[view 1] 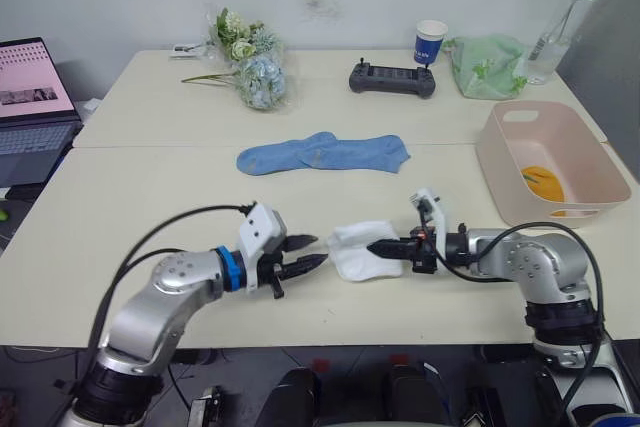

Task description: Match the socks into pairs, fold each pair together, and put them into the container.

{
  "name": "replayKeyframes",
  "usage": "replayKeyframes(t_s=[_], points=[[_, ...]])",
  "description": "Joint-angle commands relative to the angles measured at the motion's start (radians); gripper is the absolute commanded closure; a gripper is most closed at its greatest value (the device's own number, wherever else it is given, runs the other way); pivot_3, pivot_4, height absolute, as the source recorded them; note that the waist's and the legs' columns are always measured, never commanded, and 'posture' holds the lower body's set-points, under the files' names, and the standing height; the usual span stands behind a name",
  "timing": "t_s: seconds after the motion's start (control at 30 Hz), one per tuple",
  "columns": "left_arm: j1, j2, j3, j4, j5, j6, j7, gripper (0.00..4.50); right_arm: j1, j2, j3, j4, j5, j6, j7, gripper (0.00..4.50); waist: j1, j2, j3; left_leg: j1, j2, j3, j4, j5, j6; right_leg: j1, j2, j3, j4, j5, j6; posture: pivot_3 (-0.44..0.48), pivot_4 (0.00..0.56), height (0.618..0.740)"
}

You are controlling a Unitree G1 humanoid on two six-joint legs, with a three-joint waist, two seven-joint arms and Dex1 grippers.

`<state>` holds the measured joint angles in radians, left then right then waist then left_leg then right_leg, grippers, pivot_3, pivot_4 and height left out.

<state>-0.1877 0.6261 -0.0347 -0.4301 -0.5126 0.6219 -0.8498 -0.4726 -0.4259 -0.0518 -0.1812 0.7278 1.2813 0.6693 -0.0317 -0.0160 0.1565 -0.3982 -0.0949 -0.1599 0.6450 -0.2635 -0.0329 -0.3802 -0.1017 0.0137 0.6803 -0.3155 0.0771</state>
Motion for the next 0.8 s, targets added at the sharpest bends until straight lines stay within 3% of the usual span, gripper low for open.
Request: replayKeyframes(t_s=[0.03, 0.17, 0.33, 0.57, 0.8], points=[[-0.113, 0.001, 0.053, -0.058, -0.107, 0.074, 0.006, 1.29, -0.077, -0.025, -0.086, -0.044, 0.031, -0.04, -0.012, 4.5, 0.0, 0.0, 0.0, 0.0, 0.0, 0.0, 0.0, 0.0, 0.0, 0.0, 0.0, 0.0, 0.0, 0.0, 0.0, 0.0, 0.15, 0.74], [-0.335, -0.029, 0.006, -0.005, -0.107, 0.106, 0.019, 0.02, -0.149, -0.135, -0.096, -0.031, -0.06, -0.143, -0.023, 4.5, 0.004, -0.001, 0.0, 0.0, 0.0, 0.0, 0.0, 0.0, 0.0, 0.001, 0.0, -0.001, -0.001, 0.0, 0.0, 0.0, 0.15, 0.74], [-0.584, -0.168, -0.092, 0.181, 0.025, -0.013, 0.072, 0.02, -0.262, -0.336, -0.055, 0.08, -0.287, -0.411, -0.028, 4.5, 0.004, -0.001, 0.001, -0.002, -0.002, 0.002, 0.002, 0.0, 0.0, 0.0, -0.001, -0.001, -0.001, 0.0, 0.0, 0.0, 0.15, 0.74], [-0.722, -0.328, -0.159, 0.305, 0.093, -0.086, 0.077, 0.02, -0.371, -0.628, 0.12, 0.376, -0.688, -0.894, 0.036, 4.5, -0.003, -0.002, 0.002, -0.003, -0.001, 0.008, 0.0, 0.0, 0.0, -0.003, -0.001, 0.001, -0.001, 0.0, 0.001, 0.0, 0.15, 0.74], [-0.743, -0.399, -0.194, 0.373, 0.139, -0.135, 0.065, 0.02, -0.43, -0.664, 0.307, 0.727, -0.975, -1.286, 0.093, 4.5, -0.014, -0.002, 0.002, -0.001, 0.0, 0.015, 0.0, 0.0, 0.0, -0.004, -0.001, 0.004, 0.0, 0.0, 0.001, 0.0, 0.15, 0.74]])
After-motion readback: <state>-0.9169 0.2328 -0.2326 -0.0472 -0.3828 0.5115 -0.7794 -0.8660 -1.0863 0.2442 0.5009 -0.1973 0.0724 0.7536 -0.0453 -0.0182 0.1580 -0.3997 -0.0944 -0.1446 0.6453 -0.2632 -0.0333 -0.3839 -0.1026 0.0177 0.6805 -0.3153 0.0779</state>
